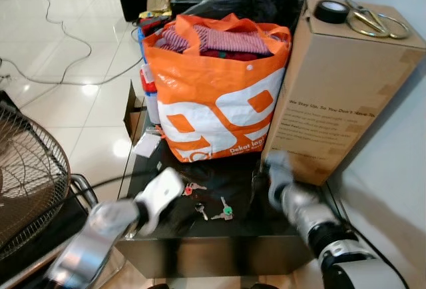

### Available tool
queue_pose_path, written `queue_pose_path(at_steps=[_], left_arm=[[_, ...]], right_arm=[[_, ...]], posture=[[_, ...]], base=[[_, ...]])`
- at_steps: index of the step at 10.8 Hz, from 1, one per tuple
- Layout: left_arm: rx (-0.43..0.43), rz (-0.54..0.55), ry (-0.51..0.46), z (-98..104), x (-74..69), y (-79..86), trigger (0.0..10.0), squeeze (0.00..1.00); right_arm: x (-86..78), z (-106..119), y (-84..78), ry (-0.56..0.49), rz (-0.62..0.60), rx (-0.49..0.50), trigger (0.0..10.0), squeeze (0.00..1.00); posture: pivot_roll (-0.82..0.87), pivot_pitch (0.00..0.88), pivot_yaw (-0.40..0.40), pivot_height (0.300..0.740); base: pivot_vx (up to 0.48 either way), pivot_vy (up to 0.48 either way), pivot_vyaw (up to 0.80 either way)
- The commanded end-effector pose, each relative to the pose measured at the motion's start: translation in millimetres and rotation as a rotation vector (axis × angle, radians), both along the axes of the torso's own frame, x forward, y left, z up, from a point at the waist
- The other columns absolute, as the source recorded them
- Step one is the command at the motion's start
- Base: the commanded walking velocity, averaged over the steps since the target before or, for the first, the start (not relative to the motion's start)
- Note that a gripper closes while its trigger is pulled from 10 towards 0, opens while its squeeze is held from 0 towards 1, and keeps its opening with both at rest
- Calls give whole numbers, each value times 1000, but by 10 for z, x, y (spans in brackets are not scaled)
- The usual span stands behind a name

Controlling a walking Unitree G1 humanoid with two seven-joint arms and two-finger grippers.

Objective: Hang keys on a hook

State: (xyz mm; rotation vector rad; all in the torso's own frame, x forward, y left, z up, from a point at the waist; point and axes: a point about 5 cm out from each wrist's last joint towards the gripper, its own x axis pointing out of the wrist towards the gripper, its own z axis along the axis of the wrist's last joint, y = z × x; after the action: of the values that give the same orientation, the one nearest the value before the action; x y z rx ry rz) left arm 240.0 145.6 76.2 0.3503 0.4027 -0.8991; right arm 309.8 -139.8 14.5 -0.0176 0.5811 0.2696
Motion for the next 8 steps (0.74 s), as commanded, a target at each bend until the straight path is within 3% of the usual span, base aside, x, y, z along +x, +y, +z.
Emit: queue_pose_path(at_steps=[1, 2, 4, 6, 8], left_arm=[[-19, 72, -51, 50, 85, 27, 10000, 0], [-57, 182, -117, 133, 167, 38, 10000, 0], [-90, 300, -207, 251, 191, 87, 10000, 0], [-112, 430, -306, 389, 183, 149, 10000, 0], [-139, 485, -327, 444, 158, 136, 10000, 0]], right_arm=[[57, 139, -67, -94, -33, 66, 0, 0], [39, 280, -147, -220, -57, 106, 0, 0], [-102, 527, -206, -372, -65, 191, 0, 0], [-316, 847, -268, -528, -147, 196, 0, 0], [-468, 987, -228, -608, -227, 194, 0, 0]], posture=[[-93, 0, -18, 740], [-47, 0, -47, 740], [1, 0, -71, 740], [35, 0, -84, 740], [37, 0, -79, 740]], base=[[0, 0, 0], [0, 0, 0], [0, 0, 0], [0, 0, 0], [0, 0, 0]])
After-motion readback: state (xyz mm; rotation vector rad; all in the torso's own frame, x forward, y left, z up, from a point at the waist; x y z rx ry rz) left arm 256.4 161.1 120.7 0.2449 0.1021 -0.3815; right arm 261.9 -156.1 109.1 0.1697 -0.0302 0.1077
